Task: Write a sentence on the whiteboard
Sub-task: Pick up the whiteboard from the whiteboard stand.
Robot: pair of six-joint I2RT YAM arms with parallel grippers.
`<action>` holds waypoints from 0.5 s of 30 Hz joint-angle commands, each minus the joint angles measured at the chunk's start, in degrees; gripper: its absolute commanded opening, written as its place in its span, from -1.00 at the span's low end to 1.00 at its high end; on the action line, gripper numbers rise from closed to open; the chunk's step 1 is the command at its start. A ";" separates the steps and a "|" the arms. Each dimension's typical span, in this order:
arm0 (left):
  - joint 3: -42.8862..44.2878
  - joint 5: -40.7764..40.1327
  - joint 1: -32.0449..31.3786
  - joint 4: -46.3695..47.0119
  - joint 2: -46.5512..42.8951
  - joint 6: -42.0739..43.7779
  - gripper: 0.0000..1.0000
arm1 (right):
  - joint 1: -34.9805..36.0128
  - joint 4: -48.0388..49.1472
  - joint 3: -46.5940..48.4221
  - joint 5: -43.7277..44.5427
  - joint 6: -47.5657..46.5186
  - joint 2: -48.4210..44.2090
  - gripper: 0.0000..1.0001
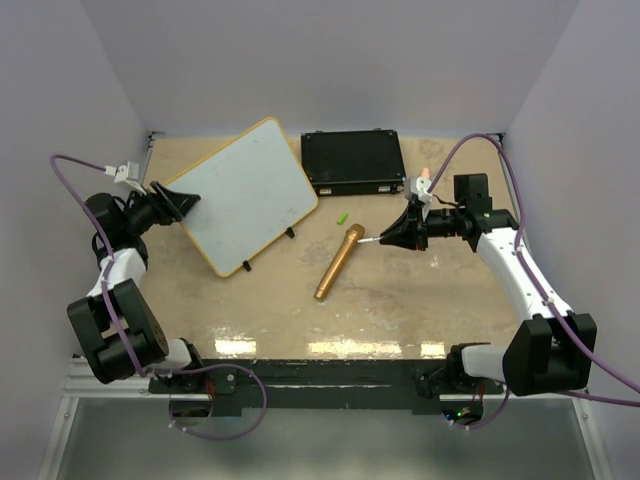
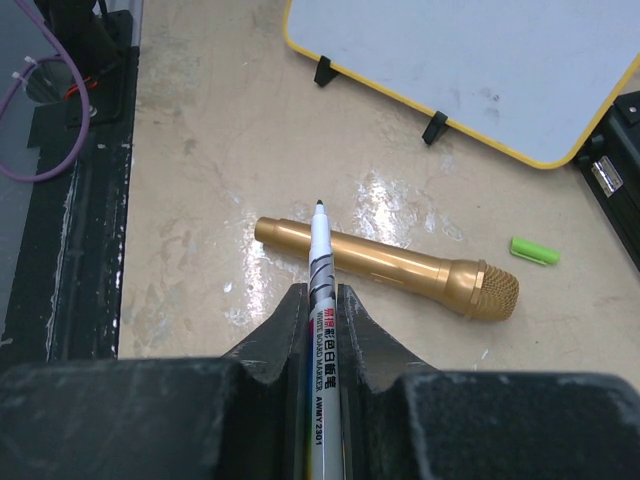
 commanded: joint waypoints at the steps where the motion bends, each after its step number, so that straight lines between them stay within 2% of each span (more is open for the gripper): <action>1: 1.90 3.73 0.53 7.28 0.91 -1.74 0.22 | 0.26 -0.02 2.04 -2.03 -0.85 -0.17 -1.00; 2: 1.90 4.17 0.53 7.63 1.08 -2.00 0.13 | 0.35 -0.02 2.12 -2.03 -0.85 -0.26 -1.00; 4: 1.90 4.87 0.44 9.12 1.52 -2.96 -0.17 | 0.26 -0.02 2.12 -1.85 -0.85 -0.35 -1.00; 6: 1.98 5.22 0.44 9.92 1.79 -4.10 -0.67 | 0.26 0.07 2.04 -1.85 -0.77 -0.61 -1.00; 8: 1.99 5.14 0.53 10.36 1.70 -4.28 -0.97 | 0.26 0.16 1.95 -1.85 -0.77 -0.70 -1.00; 15: 1.90 3.03 0.27 12.20 -2.86 -4.73 -1.00 | 0.26 0.16 1.95 -1.76 -0.77 -0.35 -1.00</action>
